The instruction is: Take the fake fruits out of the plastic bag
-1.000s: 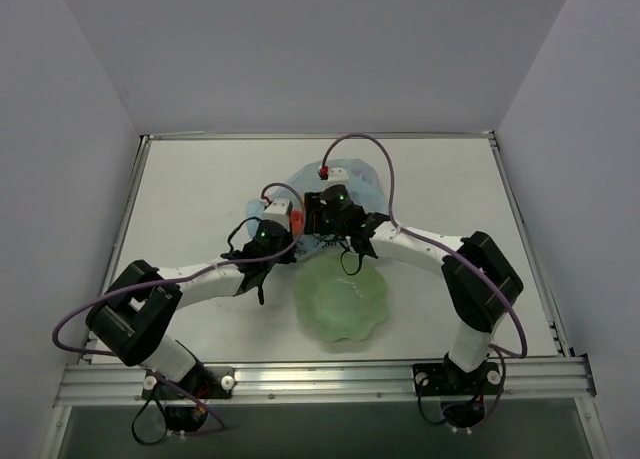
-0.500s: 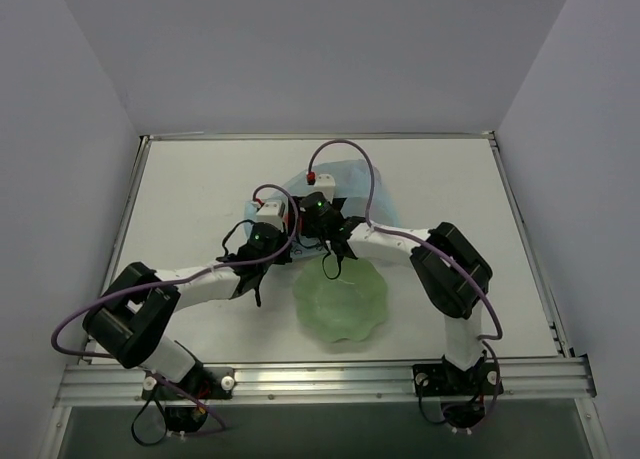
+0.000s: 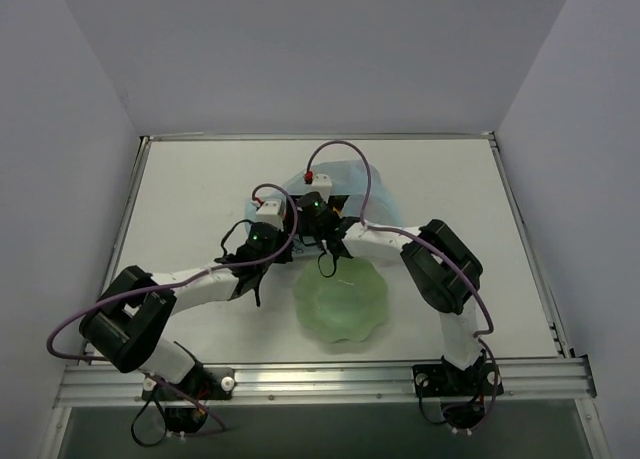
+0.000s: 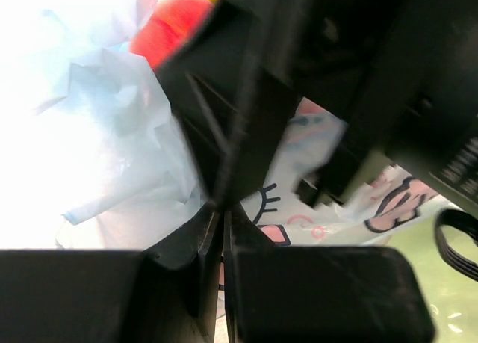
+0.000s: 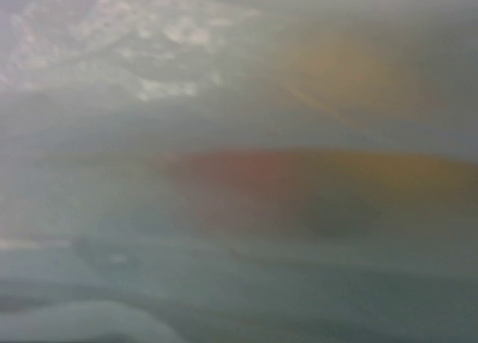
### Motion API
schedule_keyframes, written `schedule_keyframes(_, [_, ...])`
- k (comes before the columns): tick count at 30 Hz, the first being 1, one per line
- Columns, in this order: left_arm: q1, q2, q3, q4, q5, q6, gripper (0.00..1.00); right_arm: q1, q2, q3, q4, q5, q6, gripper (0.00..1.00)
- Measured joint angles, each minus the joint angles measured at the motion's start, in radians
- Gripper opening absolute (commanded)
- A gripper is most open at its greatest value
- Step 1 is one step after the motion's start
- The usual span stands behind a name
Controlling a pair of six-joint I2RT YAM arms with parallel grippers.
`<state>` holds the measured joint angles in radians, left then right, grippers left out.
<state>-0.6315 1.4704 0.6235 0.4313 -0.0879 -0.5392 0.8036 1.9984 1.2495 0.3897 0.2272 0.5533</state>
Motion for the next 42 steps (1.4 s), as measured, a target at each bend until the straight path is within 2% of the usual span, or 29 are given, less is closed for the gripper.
schedule_keyframes(6, [0.000,-0.024,-0.001,0.008,0.013,0.000,0.03,-0.005,-0.142,-0.115,0.003,0.004,-0.005,0.25])
schedule_keyframes(11, [0.000,-0.048,-0.006,0.018,0.025,0.000,0.02,-0.012,-0.304,-0.182,0.007,0.002,-0.008,0.26])
schedule_keyframes(17, [0.004,-0.066,-0.013,0.023,0.032,0.001,0.02,-0.006,-0.451,-0.282,0.001,-0.068,-0.010,0.28])
schedule_keyframes(24, [0.006,-0.066,-0.013,0.023,0.037,0.001,0.02,0.030,-0.721,-0.468,-0.141,-0.129,-0.011,0.30])
schedule_keyframes(30, [0.007,-0.066,-0.013,0.023,0.037,0.001,0.02,0.129,-0.942,-0.592,-0.250,-0.125,0.020,0.36])
schedule_keyframes(33, [0.007,-0.066,-0.014,0.023,0.037,0.001,0.02,0.145,-0.966,-0.644,-0.294,-0.121,0.042,0.56])
schedule_keyframes(34, [0.007,-0.066,-0.014,0.023,0.037,0.001,0.02,0.148,-0.959,-0.647,-0.314,-0.119,0.045,0.77])
schedule_keyframes(36, [0.007,-0.066,-0.014,0.023,0.037,0.001,0.02,0.154,-0.946,-0.642,-0.339,-0.119,0.040,0.86])
schedule_keyframes(38, [0.008,-0.066,-0.014,0.023,0.037,0.001,0.02,0.160,-0.932,-0.617,-0.364,-0.119,0.017,0.82])
schedule_keyframes(39, [0.008,-0.066,-0.014,0.023,0.037,0.001,0.02,0.160,-0.923,-0.596,-0.372,-0.116,0.001,0.76])
schedule_keyframes(40, [0.009,-0.066,-0.014,0.023,0.038,0.001,0.02,0.160,-0.909,-0.568,-0.377,-0.111,-0.016,0.65])
schedule_keyframes(42, [0.010,-0.066,-0.014,0.023,0.039,0.001,0.02,0.154,-0.861,-0.487,-0.378,-0.099,-0.062,0.53])
